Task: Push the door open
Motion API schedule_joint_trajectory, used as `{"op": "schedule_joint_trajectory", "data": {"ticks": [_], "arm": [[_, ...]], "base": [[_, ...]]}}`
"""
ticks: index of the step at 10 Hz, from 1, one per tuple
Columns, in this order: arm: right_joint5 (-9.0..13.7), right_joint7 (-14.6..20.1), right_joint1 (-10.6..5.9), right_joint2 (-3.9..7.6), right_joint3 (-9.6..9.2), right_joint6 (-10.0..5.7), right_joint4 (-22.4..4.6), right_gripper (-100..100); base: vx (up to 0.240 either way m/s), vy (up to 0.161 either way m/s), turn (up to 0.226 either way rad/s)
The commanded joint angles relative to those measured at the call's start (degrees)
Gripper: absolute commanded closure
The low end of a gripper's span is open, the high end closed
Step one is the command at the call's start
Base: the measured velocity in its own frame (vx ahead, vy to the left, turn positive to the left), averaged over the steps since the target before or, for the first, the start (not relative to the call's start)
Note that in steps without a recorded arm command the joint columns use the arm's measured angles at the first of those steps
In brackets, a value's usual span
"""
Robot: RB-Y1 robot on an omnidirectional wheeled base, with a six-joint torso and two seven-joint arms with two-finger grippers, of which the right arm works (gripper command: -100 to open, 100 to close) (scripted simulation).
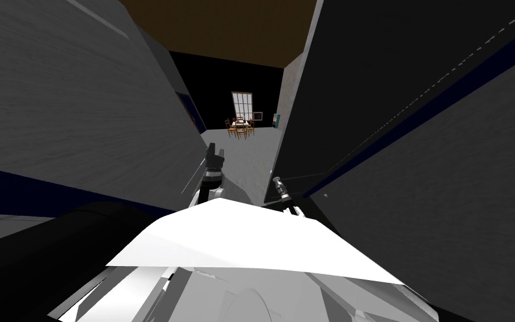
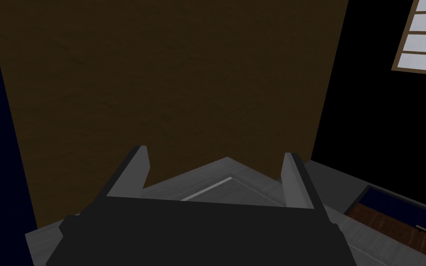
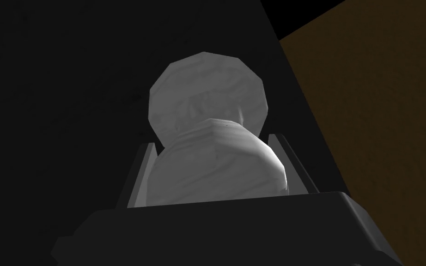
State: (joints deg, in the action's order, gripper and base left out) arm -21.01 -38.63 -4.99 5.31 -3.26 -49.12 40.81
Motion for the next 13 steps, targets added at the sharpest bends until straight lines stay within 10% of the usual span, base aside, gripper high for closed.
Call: {"op": "schedule_joint_trajectory", "data": {"ticks": [1, 13], "arm": [[1.1, 2.9, -0.49, 0.23, -0.28, -0.04, -0.2, 100], [6.2, 19.1, -1.78, 0.44, -3.48, 0.06, -1.6, 100]], "base": [[0.057, 0.034, -0.064], [0.044, 0.022, -0.042]]}}
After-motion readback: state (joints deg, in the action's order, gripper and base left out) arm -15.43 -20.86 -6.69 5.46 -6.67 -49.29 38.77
